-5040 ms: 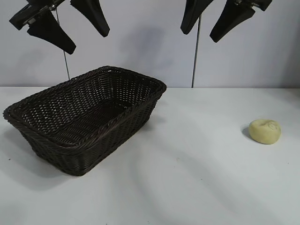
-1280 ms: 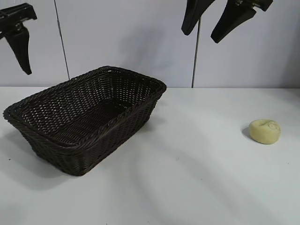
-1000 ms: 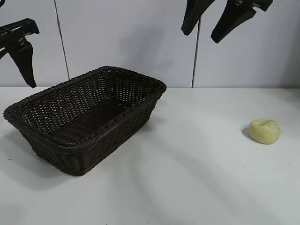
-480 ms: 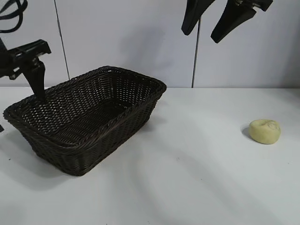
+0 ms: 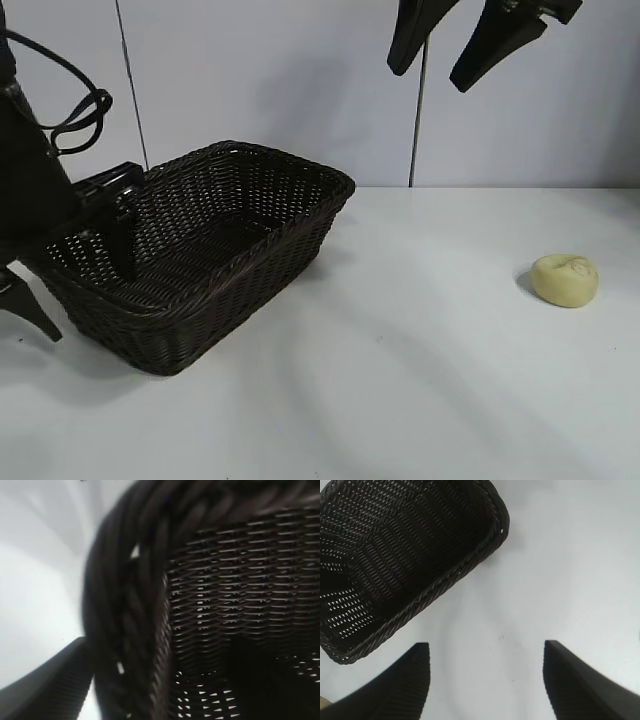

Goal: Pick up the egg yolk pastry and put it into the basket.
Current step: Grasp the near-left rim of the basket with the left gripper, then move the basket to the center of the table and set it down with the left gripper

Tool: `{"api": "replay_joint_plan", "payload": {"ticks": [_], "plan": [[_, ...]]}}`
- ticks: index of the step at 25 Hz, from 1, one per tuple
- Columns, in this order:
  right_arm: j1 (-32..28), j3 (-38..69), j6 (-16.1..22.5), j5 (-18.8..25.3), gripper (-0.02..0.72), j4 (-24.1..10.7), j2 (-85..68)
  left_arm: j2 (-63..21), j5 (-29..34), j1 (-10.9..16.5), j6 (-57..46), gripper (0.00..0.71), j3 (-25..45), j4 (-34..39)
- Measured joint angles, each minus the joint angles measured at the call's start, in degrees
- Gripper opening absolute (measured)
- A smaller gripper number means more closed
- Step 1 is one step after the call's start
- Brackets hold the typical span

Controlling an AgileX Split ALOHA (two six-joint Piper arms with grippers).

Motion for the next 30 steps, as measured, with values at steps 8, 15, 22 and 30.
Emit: {"api": "replay_joint_plan", "payload": {"ticks": [8, 15, 22, 30], "plan": [[0.0, 0.0, 0.0, 0.0, 0.474, 0.0, 0.0, 0.0, 0.9, 0.0, 0.0, 0.141, 0.0, -0.1], [0.0, 0.0, 0.0, 0.0, 0.474, 0.0, 0.0, -0.1, -0.1, 0.0, 0.6, 0.106, 0.0, -0.4], [0.0, 0.0, 0.0, 0.0, 0.474, 0.0, 0.0, -3.2, 1.4, 0.6, 6.8, 0.1, -0.9, -1.0], [0.0, 0.0, 0.0, 0.0, 0.474, -0.3, 0.0, -4.0, 7.3, 6.6, 26.5, 0.1, -2.6, -10.2]]}}
